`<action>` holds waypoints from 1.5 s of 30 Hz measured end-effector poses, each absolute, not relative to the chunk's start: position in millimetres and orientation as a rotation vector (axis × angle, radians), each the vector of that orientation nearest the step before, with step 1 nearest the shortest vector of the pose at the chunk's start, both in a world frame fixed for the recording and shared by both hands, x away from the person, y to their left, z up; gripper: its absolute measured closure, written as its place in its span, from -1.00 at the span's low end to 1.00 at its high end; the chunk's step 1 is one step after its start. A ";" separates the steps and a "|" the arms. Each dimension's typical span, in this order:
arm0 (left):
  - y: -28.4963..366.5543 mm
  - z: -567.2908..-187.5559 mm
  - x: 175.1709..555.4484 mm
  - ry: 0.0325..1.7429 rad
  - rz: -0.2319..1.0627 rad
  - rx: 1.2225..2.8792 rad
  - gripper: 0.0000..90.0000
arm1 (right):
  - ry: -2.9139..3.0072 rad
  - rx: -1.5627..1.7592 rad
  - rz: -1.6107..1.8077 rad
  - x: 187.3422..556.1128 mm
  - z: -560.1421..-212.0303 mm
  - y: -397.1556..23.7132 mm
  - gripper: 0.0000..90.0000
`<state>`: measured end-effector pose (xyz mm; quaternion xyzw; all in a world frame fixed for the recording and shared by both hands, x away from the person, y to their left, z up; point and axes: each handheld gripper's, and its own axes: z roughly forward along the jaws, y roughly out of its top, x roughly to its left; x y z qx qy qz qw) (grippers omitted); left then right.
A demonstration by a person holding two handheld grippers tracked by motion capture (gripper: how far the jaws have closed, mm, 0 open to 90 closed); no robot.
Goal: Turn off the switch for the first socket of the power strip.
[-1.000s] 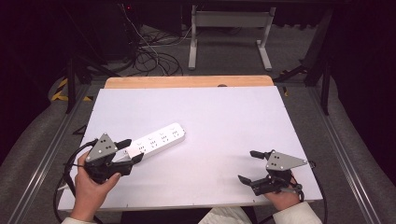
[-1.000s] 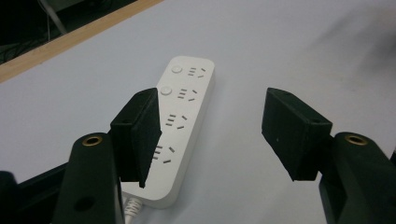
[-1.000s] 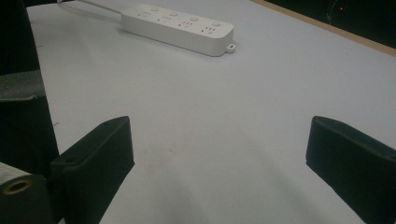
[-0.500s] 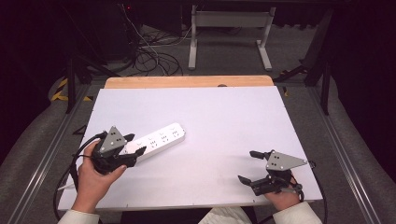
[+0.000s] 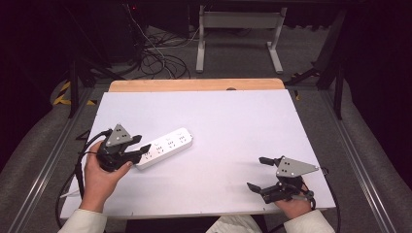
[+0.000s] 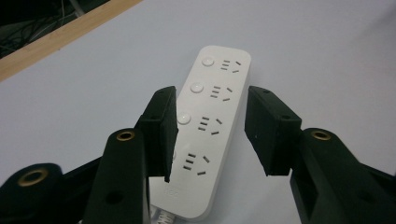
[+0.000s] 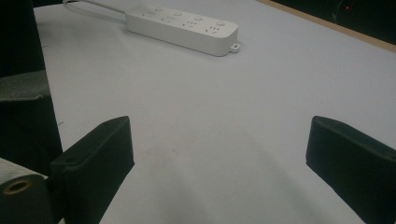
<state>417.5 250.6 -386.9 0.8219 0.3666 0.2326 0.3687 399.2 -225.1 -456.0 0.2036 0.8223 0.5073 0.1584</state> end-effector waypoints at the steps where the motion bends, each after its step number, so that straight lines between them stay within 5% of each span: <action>1: 250.6 -386.9 417.5 0.941 0.597 2.110 0.23 | 2.351 0.582 1.451 399.2 -456.1 -225.1 -0.82; 21: 258.2 -422.4 467.1 1.133 0.431 2.150 0.60 | 2.347 0.579 1.453 399.0 -456.1 -225.5 -0.82; 35: 258.9 -434.2 474.2 1.180 0.452 2.200 0.94 | 2.347 0.576 1.452 398.8 -456.0 -225.6 -0.82; 45: 256.7 -441.3 477.9 1.203 0.415 2.228 1.00 | 2.346 0.574 1.456 398.5 -455.9 -225.6 -0.82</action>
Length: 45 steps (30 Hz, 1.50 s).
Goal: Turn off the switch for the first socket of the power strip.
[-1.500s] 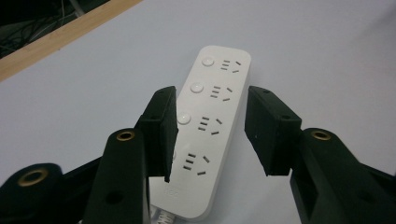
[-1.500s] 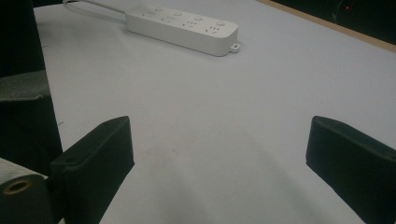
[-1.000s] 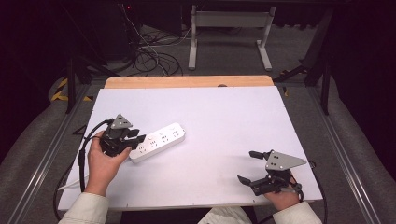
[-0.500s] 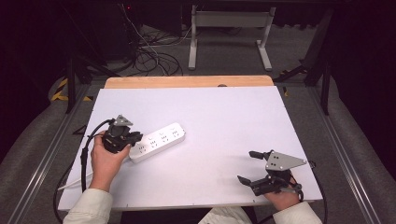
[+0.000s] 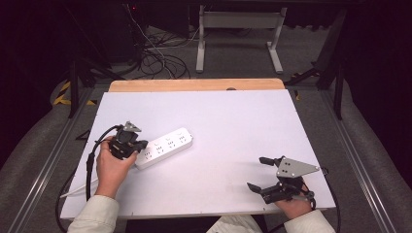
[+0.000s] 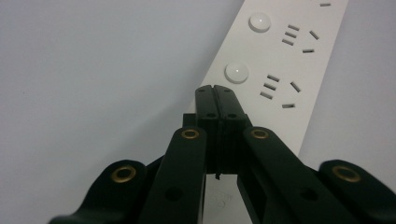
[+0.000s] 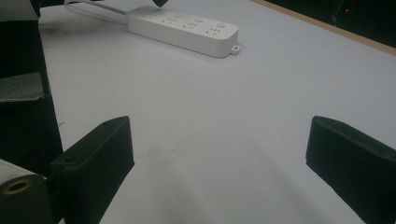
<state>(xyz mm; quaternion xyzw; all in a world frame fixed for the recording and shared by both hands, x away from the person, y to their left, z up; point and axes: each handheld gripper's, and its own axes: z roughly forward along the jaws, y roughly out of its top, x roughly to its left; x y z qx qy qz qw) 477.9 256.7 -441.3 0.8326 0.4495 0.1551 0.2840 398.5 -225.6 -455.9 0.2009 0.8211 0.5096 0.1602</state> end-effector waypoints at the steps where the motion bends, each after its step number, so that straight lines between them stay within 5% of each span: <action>1: 256.4 -441.6 478.2 1.201 0.416 2.237 1.00 | 2.345 0.574 1.456 398.5 -455.9 -225.6 -0.82; 45: 251.7 -452.8 472.3 1.232 0.495 2.187 1.00 | 2.348 0.571 1.459 398.0 -456.0 -225.4 -0.82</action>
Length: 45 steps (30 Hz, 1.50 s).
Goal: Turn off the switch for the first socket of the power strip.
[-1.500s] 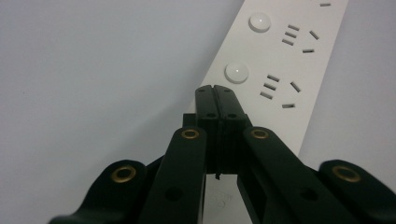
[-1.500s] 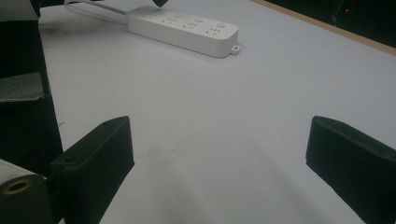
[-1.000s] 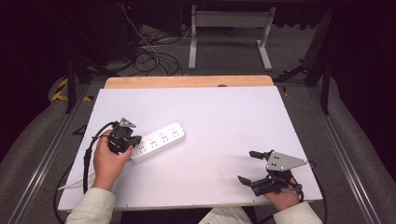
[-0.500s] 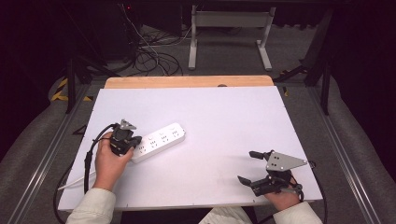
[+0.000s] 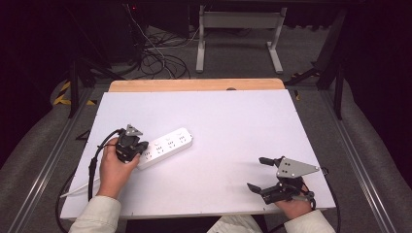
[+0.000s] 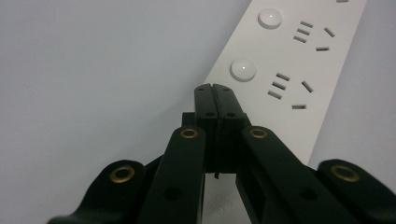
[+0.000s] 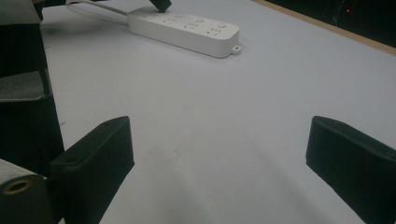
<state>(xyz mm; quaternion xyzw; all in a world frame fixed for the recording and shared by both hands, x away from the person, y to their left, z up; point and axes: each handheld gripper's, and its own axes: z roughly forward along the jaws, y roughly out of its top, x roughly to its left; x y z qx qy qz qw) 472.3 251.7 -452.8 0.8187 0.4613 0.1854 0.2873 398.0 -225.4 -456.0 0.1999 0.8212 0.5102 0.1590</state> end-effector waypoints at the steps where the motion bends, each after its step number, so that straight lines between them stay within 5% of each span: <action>1: 252.0 -452.8 472.4 1.235 0.494 2.184 1.00 | 2.348 0.572 1.459 398.0 -456.0 -225.5 -0.82; 45: 251.0 -447.6 465.8 1.246 0.490 2.166 1.00 | 2.350 0.565 1.464 398.2 -456.1 -225.8 -0.82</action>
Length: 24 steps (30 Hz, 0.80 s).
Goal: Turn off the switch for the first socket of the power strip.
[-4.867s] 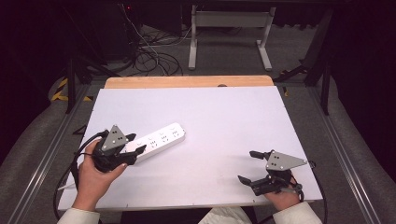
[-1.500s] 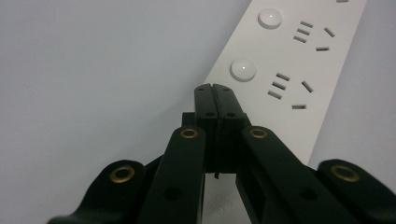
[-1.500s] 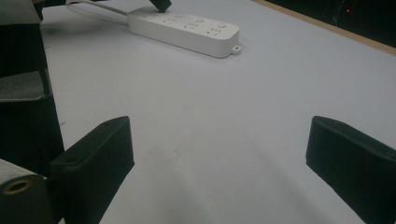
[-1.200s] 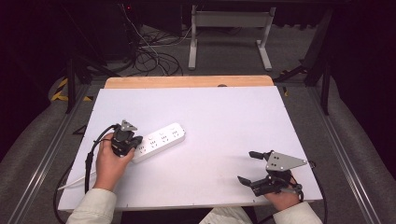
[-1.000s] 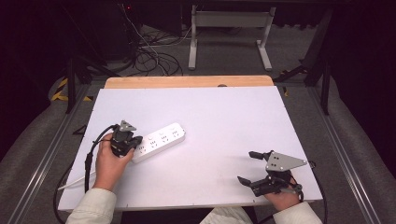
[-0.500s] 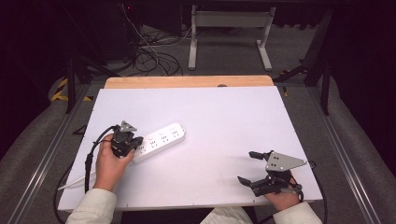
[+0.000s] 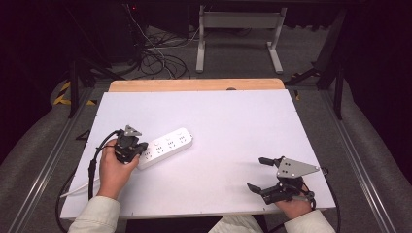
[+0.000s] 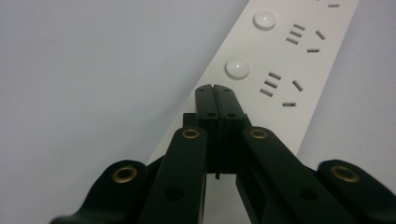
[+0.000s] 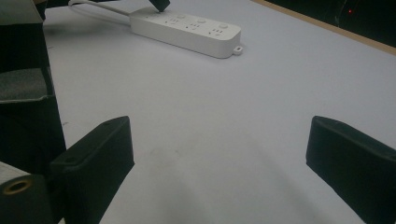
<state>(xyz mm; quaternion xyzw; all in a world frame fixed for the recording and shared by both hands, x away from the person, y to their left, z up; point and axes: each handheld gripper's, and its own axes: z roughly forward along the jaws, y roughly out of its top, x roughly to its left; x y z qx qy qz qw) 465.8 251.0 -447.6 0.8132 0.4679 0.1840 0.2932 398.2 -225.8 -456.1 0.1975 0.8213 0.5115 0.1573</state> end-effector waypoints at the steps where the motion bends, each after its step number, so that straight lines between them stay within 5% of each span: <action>1: 251.5 -445.4 465.6 1.236 0.478 2.149 1.00 | 2.350 0.566 1.467 398.5 -456.3 -225.7 -0.82; 24: 252.7 -413.2 446.9 1.138 0.476 2.060 1.00 | 2.350 0.567 1.464 398.1 -456.2 -225.8 -0.82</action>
